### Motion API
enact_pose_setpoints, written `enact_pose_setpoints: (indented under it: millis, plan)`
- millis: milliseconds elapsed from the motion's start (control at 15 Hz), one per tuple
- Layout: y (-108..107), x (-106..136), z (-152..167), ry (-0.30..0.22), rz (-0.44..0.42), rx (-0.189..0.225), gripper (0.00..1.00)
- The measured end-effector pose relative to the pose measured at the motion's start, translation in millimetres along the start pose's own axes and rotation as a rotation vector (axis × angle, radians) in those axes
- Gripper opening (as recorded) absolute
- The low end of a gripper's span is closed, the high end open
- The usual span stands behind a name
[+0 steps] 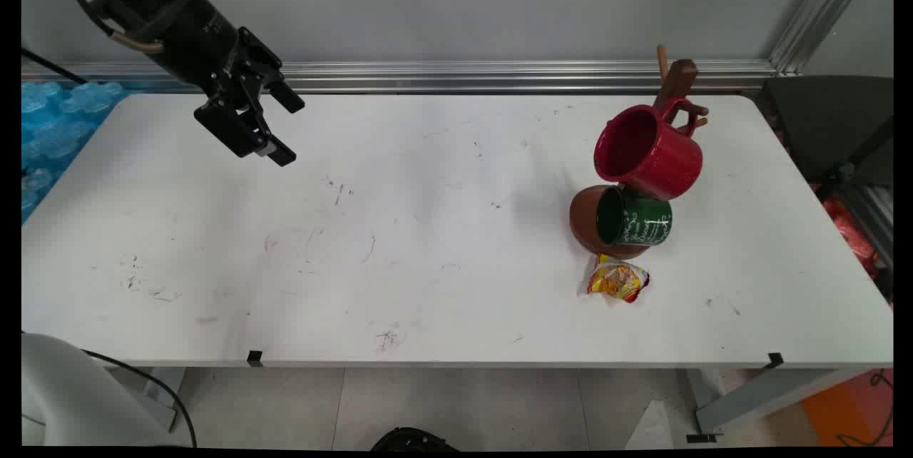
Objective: Pick up the red mug from the rack
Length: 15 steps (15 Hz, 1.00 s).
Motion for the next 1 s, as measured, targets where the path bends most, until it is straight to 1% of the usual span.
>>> enact_pose_setpoints:
  millis: [133,333,400,600,1000]
  plan:
    - [2.7,6.9,-0.7,0.024,-0.005,-0.005,1.0]
    - [8.5,28.4,1.9,0.079,-0.02,-0.015,1.0]
    - [11.0,41.7,4.8,0.106,-0.03,-0.021,1.0]
    - [15.4,70.5,12.9,0.159,-0.054,-0.03,1.0]
    - [21.2,120.8,36.1,0.238,-0.097,-0.051,1.0]
